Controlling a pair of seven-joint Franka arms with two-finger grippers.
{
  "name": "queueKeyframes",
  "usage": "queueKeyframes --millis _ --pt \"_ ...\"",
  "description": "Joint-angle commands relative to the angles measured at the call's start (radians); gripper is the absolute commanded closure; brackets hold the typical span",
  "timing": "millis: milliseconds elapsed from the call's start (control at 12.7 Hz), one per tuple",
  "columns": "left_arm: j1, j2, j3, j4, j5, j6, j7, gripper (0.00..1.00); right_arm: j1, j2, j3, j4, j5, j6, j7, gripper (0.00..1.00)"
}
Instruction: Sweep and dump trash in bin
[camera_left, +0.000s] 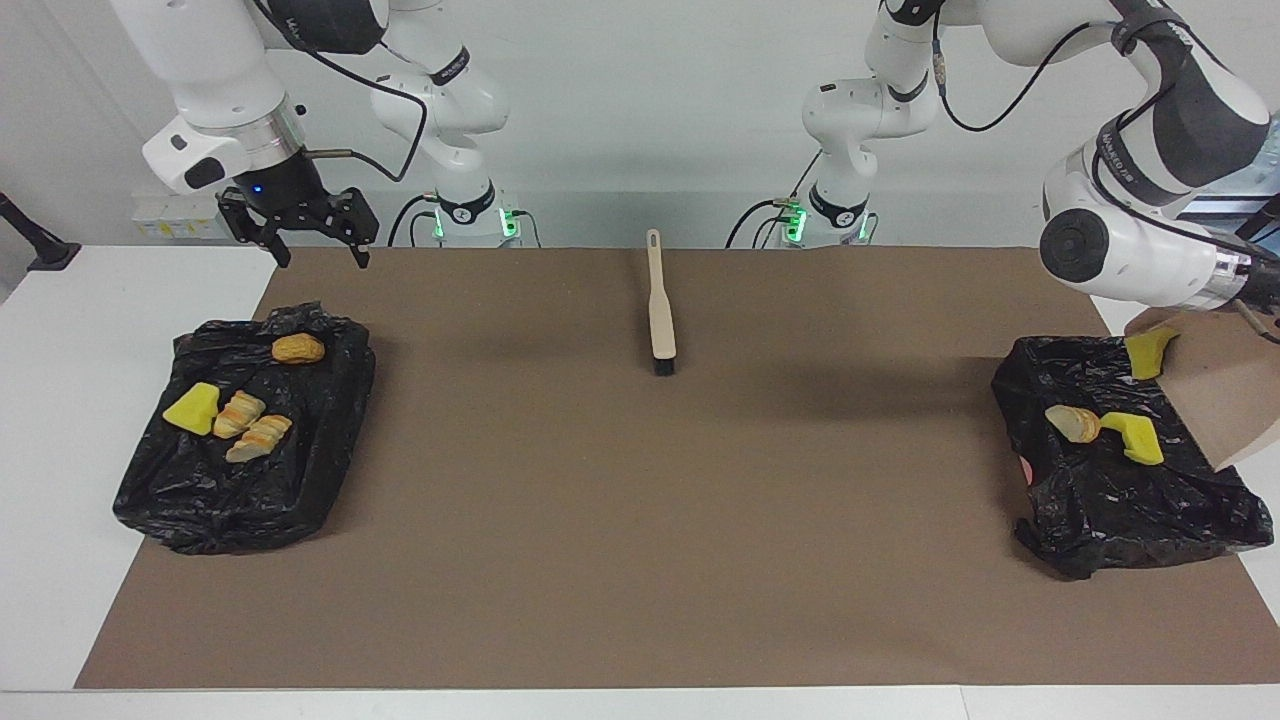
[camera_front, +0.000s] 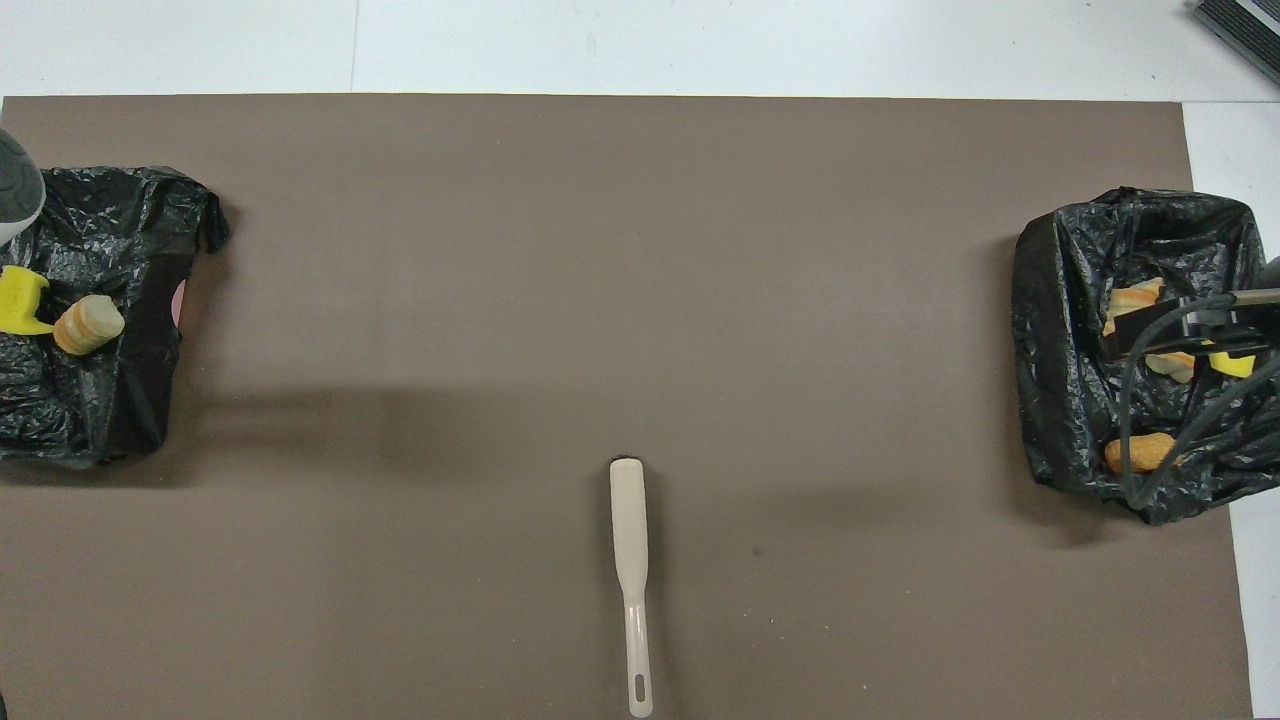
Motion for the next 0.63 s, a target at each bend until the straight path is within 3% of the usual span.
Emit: queueKeyframes --millis 0,314,550 --pt "-0.021 -0.022 0.011 -0.063 0.056 -0.005 -0.063 1.00 -0.011 -0.003 0.003 0.006 0.013 -0.016 0.012 0.00" --pt "-0.033 -0.029 0.011 -0.076 0.107 -0.068 0.008 1.00 -0.011 -0.003 0.004 0.006 0.013 -0.016 0.012 0.00" --pt "-0.031 -0.043 0.005 0.005 0.031 -0.043 0.018 1.00 -0.011 -0.003 0.004 0.006 0.013 -0.016 0.012 0.00"
